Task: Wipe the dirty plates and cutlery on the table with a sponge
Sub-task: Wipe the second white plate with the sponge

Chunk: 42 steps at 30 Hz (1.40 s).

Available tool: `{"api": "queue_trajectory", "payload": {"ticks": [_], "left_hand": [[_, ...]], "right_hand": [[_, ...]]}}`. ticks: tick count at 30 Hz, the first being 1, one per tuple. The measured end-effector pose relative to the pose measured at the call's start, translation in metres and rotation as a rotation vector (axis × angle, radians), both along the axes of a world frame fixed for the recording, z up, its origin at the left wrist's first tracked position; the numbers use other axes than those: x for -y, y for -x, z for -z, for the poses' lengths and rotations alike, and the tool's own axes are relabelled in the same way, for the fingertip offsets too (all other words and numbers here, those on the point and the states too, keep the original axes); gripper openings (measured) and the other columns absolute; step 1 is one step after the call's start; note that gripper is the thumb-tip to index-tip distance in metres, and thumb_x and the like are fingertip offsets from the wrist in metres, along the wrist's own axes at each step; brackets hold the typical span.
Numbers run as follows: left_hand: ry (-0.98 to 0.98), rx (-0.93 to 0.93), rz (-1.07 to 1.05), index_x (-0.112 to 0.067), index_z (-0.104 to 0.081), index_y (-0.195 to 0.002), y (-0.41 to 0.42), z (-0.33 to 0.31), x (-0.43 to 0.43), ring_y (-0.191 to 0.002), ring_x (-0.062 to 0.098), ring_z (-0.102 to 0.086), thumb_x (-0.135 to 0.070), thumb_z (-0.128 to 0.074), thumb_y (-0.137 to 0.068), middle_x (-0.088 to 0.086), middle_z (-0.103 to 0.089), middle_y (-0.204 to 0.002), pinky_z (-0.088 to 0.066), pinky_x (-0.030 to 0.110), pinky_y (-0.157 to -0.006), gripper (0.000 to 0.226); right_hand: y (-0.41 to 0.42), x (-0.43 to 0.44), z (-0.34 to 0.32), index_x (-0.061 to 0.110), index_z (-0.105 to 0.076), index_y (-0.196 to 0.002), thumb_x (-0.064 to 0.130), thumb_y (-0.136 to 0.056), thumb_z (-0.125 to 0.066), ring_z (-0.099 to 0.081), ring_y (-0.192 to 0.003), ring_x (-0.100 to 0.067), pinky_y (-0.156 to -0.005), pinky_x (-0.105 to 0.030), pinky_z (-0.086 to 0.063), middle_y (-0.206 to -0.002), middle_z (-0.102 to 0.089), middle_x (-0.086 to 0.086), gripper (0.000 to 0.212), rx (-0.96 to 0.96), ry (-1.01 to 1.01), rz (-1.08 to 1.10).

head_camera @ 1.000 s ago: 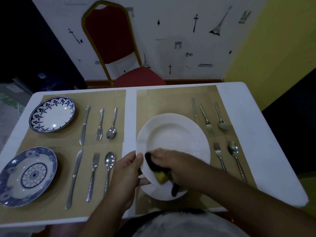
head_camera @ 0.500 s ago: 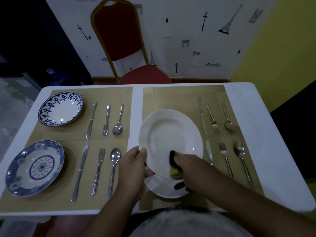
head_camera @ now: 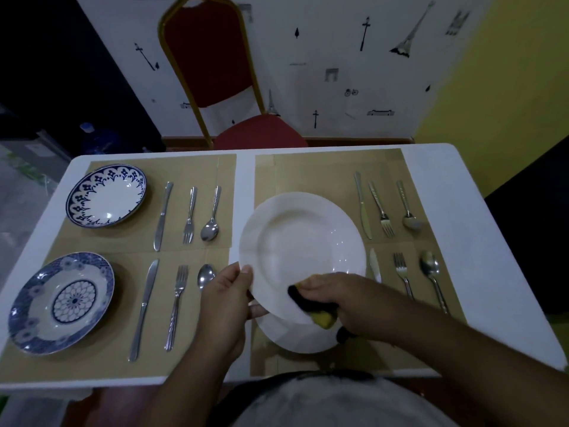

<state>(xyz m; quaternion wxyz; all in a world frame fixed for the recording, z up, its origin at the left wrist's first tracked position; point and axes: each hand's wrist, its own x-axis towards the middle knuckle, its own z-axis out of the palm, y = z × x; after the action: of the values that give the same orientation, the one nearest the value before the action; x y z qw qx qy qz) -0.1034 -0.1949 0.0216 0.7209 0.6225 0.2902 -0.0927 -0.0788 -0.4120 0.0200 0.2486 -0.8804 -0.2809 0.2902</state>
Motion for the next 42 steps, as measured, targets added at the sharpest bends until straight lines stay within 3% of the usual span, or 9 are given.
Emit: {"api": "queue_trajectory", "payload": {"ticks": [5, 12, 18, 22, 28, 30, 33, 36, 42], "left_hand": [[-0.024, 0.0, 0.013, -0.01, -0.074, -0.105, 0.002, 0.004, -0.001, -0.086, 0.032, -0.075, -0.011, -0.049, -0.104, 0.015, -0.077, -0.095, -0.062, 0.043, -0.065, 0.024], [0.064, -0.012, 0.107, -0.006, -0.073, -0.109, -0.001, 0.006, 0.018, -0.089, 0.032, -0.075, -0.013, -0.049, -0.104, 0.017, -0.076, -0.1, -0.061, 0.041, -0.066, 0.025], [0.063, -0.001, 0.034, -0.009, -0.072, -0.109, -0.024, 0.012, 0.007, -0.087, 0.027, -0.076, -0.014, -0.049, -0.104, 0.013, -0.078, -0.1, -0.061, 0.041, -0.068, 0.025], [0.062, -0.042, -0.03, -0.012, -0.072, -0.106, -0.038, 0.024, -0.003, -0.082, 0.022, -0.076, -0.014, -0.049, -0.105, 0.008, -0.079, -0.096, -0.061, 0.04, -0.066, 0.023], [0.072, -0.111, -0.146, -0.008, -0.069, -0.108, -0.085, 0.041, -0.005, -0.093, 0.027, -0.072, -0.014, -0.05, -0.104, 0.014, -0.073, -0.105, -0.062, 0.04, -0.066, 0.02], [0.092, -0.103, -0.15, -0.006, -0.067, -0.108, -0.106, 0.044, -0.002, -0.079, 0.019, -0.075, -0.012, -0.048, -0.105, 0.012, -0.072, -0.101, -0.062, 0.035, -0.06, 0.02], [0.119, -0.121, -0.143, -0.01, -0.064, -0.095, -0.138, 0.042, 0.005, -0.06, 0.013, -0.074, -0.01, -0.047, -0.105, 0.008, -0.07, -0.093, -0.063, 0.038, -0.064, 0.02], [0.091, -0.138, -0.119, -0.01, -0.064, -0.084, -0.163, 0.052, 0.008, -0.068, 0.027, -0.068, -0.013, -0.051, -0.103, 0.015, -0.067, -0.09, -0.051, 0.047, -0.082, 0.023], [0.068, -0.224, -0.124, -0.007, -0.065, -0.087, -0.19, 0.084, 0.012, -0.064, 0.027, -0.054, -0.024, -0.057, -0.095, 0.014, -0.061, -0.084, -0.045, 0.037, -0.06, 0.021]], "right_hand": [[-0.021, 0.019, 0.004, 0.018, -0.041, -0.14, 0.023, -0.076, -0.064, -0.032, -0.134, -0.022, -0.111, -0.033, -0.027, -0.146, -0.037, -0.003, 0.067, 0.074, 0.152, 0.154], [-0.049, -0.024, 0.003, 0.015, -0.037, -0.141, 0.003, -0.081, -0.061, -0.028, -0.138, -0.02, -0.115, -0.034, -0.021, -0.147, -0.036, 0.0, 0.066, 0.262, -0.062, 0.373], [-0.036, -0.043, 0.004, 0.021, -0.029, -0.145, 0.006, -0.071, -0.072, -0.029, -0.137, -0.021, -0.114, -0.032, -0.021, -0.151, -0.03, 0.0, 0.087, 0.142, 0.109, -0.015], [-0.039, -0.008, 0.011, 0.019, -0.035, -0.143, 0.007, -0.068, -0.079, -0.034, -0.134, -0.021, -0.11, -0.024, -0.024, -0.149, -0.034, -0.003, 0.088, -0.043, 0.164, 0.192], [-0.07, 0.013, 0.024, 0.016, -0.042, -0.138, 0.002, -0.054, -0.084, -0.045, -0.121, -0.02, -0.098, -0.031, -0.041, -0.135, -0.048, -0.003, 0.095, 0.17, 0.047, 0.378], [-0.085, 0.01, 0.027, 0.016, -0.042, -0.139, 0.001, -0.054, -0.084, -0.046, -0.119, -0.02, -0.097, -0.029, -0.041, -0.133, -0.05, -0.003, 0.096, 0.179, 0.017, 0.399], [-0.109, 0.005, 0.032, 0.013, -0.043, -0.137, 0.001, -0.059, -0.081, -0.046, -0.116, -0.021, -0.096, -0.026, -0.039, -0.13, -0.052, -0.004, 0.088, 0.201, 0.024, 0.398], [-0.13, 0.0, 0.04, 0.011, -0.046, -0.135, -0.006, -0.063, -0.071, -0.047, -0.116, -0.024, -0.097, -0.034, -0.042, -0.127, -0.053, -0.007, 0.078, 0.228, 0.019, 0.44], [-0.154, 0.0, 0.057, 0.007, -0.059, -0.116, -0.006, -0.061, -0.057, -0.054, -0.107, -0.028, -0.089, -0.04, -0.047, -0.114, -0.059, -0.01, 0.057, 0.188, 0.058, 0.483]]}}
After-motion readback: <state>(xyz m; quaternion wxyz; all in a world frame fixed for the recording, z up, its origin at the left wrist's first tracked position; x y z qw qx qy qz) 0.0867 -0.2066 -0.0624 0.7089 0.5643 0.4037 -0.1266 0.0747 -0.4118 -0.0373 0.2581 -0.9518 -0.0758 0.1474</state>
